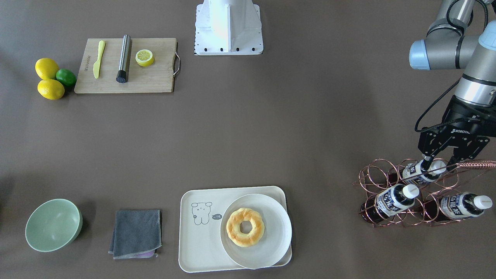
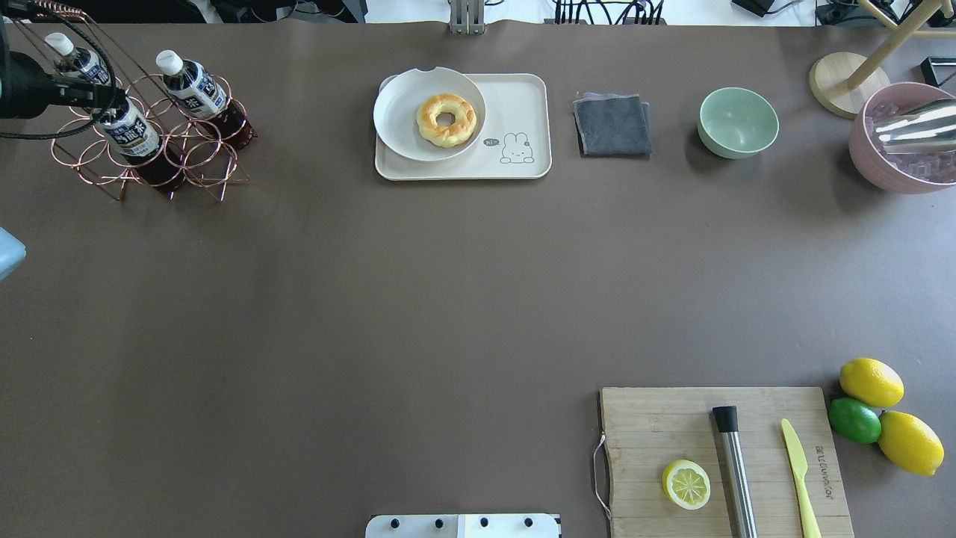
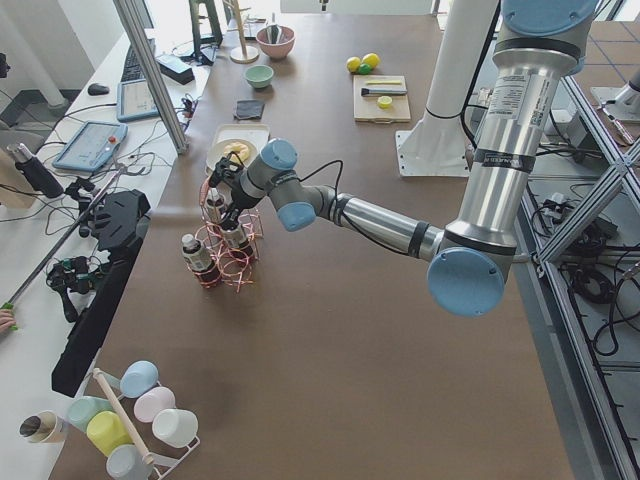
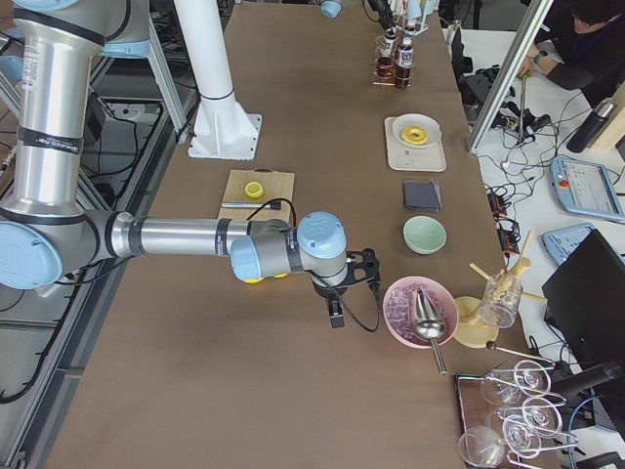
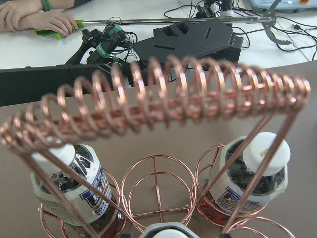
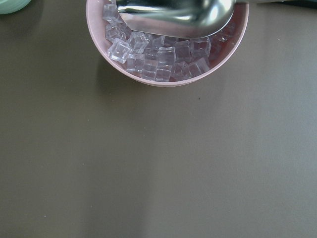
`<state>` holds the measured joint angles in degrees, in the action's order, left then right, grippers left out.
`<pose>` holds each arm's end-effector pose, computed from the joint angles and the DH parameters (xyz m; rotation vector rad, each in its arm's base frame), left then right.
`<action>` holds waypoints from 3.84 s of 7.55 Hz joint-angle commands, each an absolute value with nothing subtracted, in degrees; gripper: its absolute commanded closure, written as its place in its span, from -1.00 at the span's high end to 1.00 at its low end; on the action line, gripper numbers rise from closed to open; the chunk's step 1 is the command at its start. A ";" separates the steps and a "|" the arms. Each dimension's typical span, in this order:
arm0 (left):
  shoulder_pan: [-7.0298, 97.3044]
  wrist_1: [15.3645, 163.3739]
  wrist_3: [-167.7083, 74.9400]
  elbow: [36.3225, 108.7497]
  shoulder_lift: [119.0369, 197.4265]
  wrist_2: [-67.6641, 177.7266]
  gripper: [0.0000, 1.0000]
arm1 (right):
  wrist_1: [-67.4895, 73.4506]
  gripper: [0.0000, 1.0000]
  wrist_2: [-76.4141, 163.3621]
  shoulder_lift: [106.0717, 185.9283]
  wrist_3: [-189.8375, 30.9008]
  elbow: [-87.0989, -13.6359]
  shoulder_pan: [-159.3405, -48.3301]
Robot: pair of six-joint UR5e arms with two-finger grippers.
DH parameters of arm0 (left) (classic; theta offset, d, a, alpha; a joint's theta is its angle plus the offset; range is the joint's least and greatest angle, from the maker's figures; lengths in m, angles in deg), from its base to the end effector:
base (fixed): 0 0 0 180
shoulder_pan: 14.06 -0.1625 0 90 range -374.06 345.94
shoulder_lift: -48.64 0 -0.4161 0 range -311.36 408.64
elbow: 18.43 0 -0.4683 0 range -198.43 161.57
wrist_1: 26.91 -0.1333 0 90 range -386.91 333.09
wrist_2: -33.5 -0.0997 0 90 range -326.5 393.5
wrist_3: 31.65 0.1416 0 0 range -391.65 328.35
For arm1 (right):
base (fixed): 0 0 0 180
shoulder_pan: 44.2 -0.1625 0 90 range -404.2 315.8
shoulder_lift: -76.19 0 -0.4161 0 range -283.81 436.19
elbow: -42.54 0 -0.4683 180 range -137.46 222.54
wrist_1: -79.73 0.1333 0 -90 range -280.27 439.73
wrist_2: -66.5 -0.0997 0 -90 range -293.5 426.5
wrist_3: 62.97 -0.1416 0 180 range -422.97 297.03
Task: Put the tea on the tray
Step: 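Reach the left gripper into the copper rack and grasp a dark tea bottle, then lift the tea bottle up out of the rack with the left gripper, then carry the bottle to the table middle and set it upright, open left gripper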
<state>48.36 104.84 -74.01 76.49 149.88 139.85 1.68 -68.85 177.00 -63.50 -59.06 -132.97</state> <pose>0.2408 -0.6628 0.4280 0.6727 0.7883 -0.0903 0.0216 -0.5100 0.6398 0.1985 -0.7914 -0.0995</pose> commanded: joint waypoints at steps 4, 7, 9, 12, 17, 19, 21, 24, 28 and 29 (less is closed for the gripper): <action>48.34 104.93 -73.93 76.22 149.71 139.93 0.17 | 1.68 1.00 -68.77 177.00 -63.58 -59.06 -132.97; 48.43 104.84 -73.93 76.84 149.71 140.20 -1.00 | 1.68 1.00 -68.86 177.00 -63.58 -59.06 -132.97; 49.83 104.22 -73.93 78.33 149.71 142.72 -1.00 | 1.68 1.00 -68.86 176.92 -63.58 -59.06 -132.97; 55.36 97.50 -70.27 84.54 149.63 148.27 -1.00 | 1.68 1.00 -68.94 176.92 -63.58 -59.06 -132.97; 61.79 83.83 -63.73 96.43 149.89 152.77 -1.00 | 1.77 1.00 -68.94 176.83 -63.49 -59.06 -132.97; 56.03 84.01 -64.70 98.97 150.41 152.16 -1.00 | 1.77 1.00 -69.03 176.83 -63.41 -59.15 -132.97; 48.48 84.01 -67.77 99.25 155.66 150.41 -1.00 | 1.77 1.00 -68.94 176.83 -63.41 -59.06 -132.97; 29.94 83.83 -67.86 98.46 164.36 135.31 -1.00 | 1.77 1.00 -68.94 176.92 -63.32 -59.06 -132.97; 11.46 83.39 -68.04 90.66 174.04 117.71 -1.00 | 1.77 1.00 -69.12 177.09 -63.23 -59.15 -133.06; 10.21 83.39 -68.04 89.16 175.19 115.96 -1.00 | 1.77 1.00 -70.25 177.18 -63.23 -59.06 -133.06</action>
<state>13.97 83.40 -67.99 92.34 172.41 119.86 1.77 -69.12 177.08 -63.25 -59.14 -133.01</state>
